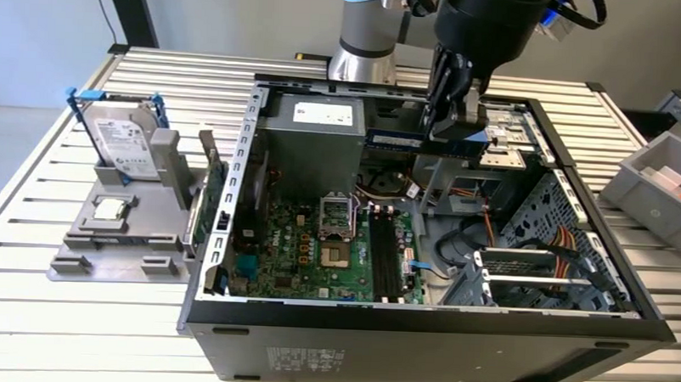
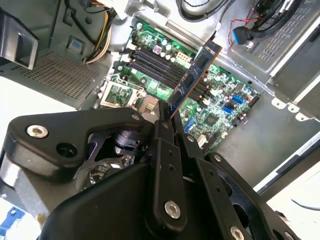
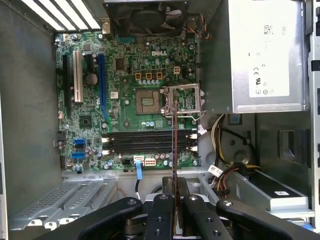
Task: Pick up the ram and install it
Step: 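Insert the ram into the slot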
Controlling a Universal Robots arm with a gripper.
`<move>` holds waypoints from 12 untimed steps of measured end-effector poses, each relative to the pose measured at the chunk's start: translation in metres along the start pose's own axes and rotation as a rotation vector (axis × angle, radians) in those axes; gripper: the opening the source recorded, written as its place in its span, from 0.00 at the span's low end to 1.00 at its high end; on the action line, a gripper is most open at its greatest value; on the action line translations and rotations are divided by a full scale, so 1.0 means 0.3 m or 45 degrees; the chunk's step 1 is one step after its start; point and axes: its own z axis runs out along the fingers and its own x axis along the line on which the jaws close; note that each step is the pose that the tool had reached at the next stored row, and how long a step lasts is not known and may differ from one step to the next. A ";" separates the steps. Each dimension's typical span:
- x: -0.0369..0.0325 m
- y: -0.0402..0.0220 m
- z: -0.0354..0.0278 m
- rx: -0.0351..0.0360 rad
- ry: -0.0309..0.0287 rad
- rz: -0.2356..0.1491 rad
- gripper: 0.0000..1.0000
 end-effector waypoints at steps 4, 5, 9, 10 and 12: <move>0.000 0.000 0.000 0.0000 0.0004 0.007 0.00; 0.000 0.000 0.000 0.0002 0.0001 0.015 0.00; 0.000 0.000 0.001 0.0006 -0.0013 0.053 0.00; 0.000 0.000 0.001 0.0007 -0.0016 0.064 0.00; 0.000 0.000 0.002 0.0010 -0.0024 0.083 0.00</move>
